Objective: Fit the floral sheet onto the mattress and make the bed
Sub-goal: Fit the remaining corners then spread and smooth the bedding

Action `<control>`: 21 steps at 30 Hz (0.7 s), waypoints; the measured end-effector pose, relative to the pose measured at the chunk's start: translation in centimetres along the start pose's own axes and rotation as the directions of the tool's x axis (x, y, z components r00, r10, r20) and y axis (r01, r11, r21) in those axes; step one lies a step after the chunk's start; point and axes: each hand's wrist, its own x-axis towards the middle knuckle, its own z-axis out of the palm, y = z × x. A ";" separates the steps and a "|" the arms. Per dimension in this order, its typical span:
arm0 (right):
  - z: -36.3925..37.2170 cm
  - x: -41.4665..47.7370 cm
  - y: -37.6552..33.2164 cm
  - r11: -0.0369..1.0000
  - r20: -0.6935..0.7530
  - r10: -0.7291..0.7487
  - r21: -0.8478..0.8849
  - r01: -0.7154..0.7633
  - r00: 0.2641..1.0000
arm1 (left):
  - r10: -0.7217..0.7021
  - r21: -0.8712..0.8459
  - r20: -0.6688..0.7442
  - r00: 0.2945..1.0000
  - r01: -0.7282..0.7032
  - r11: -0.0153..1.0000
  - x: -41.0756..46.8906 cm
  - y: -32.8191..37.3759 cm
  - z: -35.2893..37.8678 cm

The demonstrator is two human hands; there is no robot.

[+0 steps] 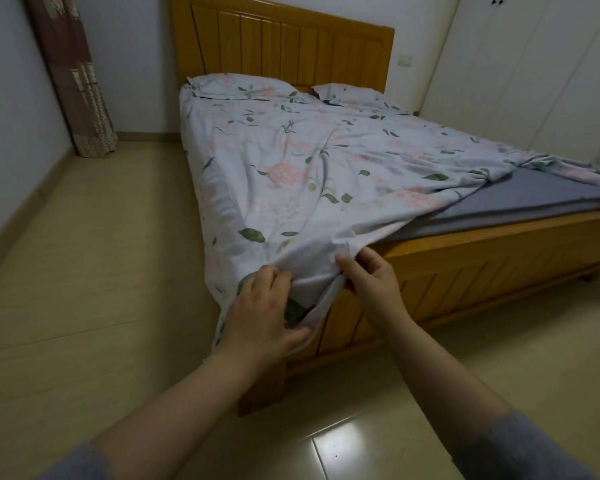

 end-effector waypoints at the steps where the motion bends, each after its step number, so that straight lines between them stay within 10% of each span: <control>1: 0.1 0.1 -0.6 0.999 0.050 -0.040 -0.026 0.042 0.998 | 0.004 -0.019 -0.042 0.999 -0.005 1.000 0.4 -0.1 0.0; 6: 0.3 0.8 -1.9 0.927 0.228 -0.152 -0.305 0.219 0.962 | -0.040 -0.125 -0.038 0.998 0.035 0.992 3.0 -1.2 -1.8; 12: -0.5 1.5 -1.0 0.443 0.235 -0.454 -0.777 0.446 0.860 | -0.175 -0.261 -0.104 0.979 0.143 0.955 4.3 -3.3 -4.4; 21: 1.9 3.6 -0.1 0.340 0.396 -0.225 -0.824 0.453 0.890 | -0.260 -0.211 -0.157 0.953 0.225 0.951 6.5 -6.0 -5.6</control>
